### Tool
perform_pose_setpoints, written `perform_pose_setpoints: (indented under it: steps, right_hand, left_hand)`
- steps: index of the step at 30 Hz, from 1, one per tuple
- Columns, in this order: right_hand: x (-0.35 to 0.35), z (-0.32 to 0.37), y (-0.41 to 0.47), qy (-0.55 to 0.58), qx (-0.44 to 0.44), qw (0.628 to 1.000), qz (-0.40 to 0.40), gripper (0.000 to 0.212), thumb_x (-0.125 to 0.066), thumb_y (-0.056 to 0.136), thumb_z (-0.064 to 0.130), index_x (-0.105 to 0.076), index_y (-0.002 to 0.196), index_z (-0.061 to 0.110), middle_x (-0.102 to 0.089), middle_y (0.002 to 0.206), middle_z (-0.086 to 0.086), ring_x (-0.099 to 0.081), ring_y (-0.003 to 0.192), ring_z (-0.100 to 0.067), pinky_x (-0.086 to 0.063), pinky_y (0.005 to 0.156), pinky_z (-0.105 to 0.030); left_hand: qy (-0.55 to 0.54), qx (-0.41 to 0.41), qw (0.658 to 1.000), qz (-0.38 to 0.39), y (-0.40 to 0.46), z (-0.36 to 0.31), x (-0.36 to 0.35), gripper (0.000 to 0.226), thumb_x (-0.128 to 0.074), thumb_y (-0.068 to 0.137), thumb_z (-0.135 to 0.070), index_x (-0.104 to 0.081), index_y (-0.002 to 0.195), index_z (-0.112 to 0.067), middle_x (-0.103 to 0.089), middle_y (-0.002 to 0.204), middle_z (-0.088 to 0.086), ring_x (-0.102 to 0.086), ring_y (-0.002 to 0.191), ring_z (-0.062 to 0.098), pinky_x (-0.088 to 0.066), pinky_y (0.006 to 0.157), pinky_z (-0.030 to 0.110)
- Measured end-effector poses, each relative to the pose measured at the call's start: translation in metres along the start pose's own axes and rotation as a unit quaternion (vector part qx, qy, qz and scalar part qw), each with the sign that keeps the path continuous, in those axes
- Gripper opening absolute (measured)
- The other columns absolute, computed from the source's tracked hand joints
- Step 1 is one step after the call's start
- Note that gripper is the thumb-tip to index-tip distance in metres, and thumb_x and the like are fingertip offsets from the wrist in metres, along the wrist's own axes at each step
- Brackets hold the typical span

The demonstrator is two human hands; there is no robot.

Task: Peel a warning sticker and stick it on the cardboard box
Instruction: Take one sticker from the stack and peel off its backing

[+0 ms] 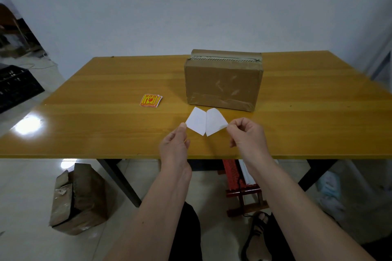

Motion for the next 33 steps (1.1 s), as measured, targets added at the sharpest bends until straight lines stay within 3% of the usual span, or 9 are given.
perform_pose_setpoints:
  steps: [4,8,15,26,28,31,33]
  right_hand:
    - [-0.003,-0.005,0.006,0.004,-0.007,1.0,-0.004,0.01,-0.055,0.083,0.006,-0.056,0.073,0.008,-0.047,0.061,-0.002,-0.044,0.058,-0.015,-0.045,0.058,-0.026]
    - [-0.009,-0.007,0.013,0.002,-0.012,1.0,-0.003,0.011,-0.056,0.082,0.007,-0.054,0.072,0.01,-0.047,0.061,-0.002,-0.045,0.058,-0.014,-0.044,0.059,-0.024]
    - [-0.043,-0.006,0.028,-0.036,0.016,0.999,0.018,0.011,-0.059,0.079,0.005,-0.056,0.07,0.01,-0.055,0.075,-0.003,-0.048,0.066,-0.015,-0.044,0.061,-0.026]
    - [-0.114,-0.005,0.051,-0.143,0.056,0.987,0.052,0.007,-0.066,0.081,0.016,-0.065,0.074,0.014,-0.06,0.072,0.007,-0.056,0.074,-0.013,-0.049,0.069,-0.03]
    - [-0.115,-0.007,0.054,-0.161,0.049,0.985,0.05,0.007,-0.064,0.083,0.011,-0.069,0.08,0.014,-0.064,0.078,0.006,-0.058,0.079,-0.012,-0.05,0.071,-0.027]
    - [-0.114,-0.01,0.053,-0.18,0.041,0.981,0.062,0.029,-0.054,0.085,0.0,-0.071,0.096,0.019,-0.066,0.104,0.002,-0.061,0.093,-0.015,-0.055,0.083,-0.033]
    - [-0.109,-0.005,0.05,-0.167,0.052,0.983,0.06,0.025,-0.057,0.083,0.003,-0.07,0.09,0.023,-0.066,0.102,0.002,-0.061,0.089,-0.016,-0.055,0.078,-0.032]
  left_hand:
    - [-0.006,0.001,1.0,-0.03,0.008,-0.006,0.01,0.015,-0.067,0.086,-0.022,-0.064,0.096,-0.011,-0.06,0.093,-0.003,-0.054,0.095,0.012,-0.047,0.093,0.028]
    - [-0.032,0.003,0.999,-0.042,0.014,-0.013,0.017,0.012,-0.066,0.087,-0.023,-0.06,0.077,-0.019,-0.059,0.085,-0.005,-0.053,0.083,0.008,-0.046,0.09,0.026]
    - [-0.045,-0.012,0.996,-0.079,0.022,-0.025,0.035,0.013,-0.067,0.086,-0.021,-0.06,0.075,-0.021,-0.058,0.083,-0.006,-0.053,0.092,0.012,-0.046,0.098,0.03]
    - [-0.049,-0.03,0.993,-0.104,0.03,-0.04,0.051,0.01,-0.069,0.084,-0.022,-0.063,0.076,-0.023,-0.061,0.085,-0.009,-0.056,0.098,0.014,-0.047,0.092,0.027]
    - [-0.046,-0.034,0.992,-0.109,0.032,-0.04,0.053,0.01,-0.07,0.083,-0.022,-0.064,0.075,-0.024,-0.061,0.085,-0.009,-0.057,0.095,0.013,-0.047,0.089,0.026]
    - [-0.043,-0.043,0.992,-0.108,0.033,-0.041,0.052,0.01,-0.071,0.082,-0.023,-0.064,0.074,-0.025,-0.062,0.083,-0.008,-0.057,0.092,0.012,-0.047,0.086,0.026]
    - [-0.044,-0.047,0.992,-0.107,0.032,-0.041,0.049,0.01,-0.071,0.082,-0.023,-0.065,0.074,-0.025,-0.063,0.083,-0.008,-0.058,0.089,0.012,-0.047,0.083,0.025]
Point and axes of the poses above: each hand's wrist, its own y-axis towards the middle knuckle, its own x-axis out of the back of the hand, z = x × y, the point moved 9 cm from there along y, towards the middle knuckle
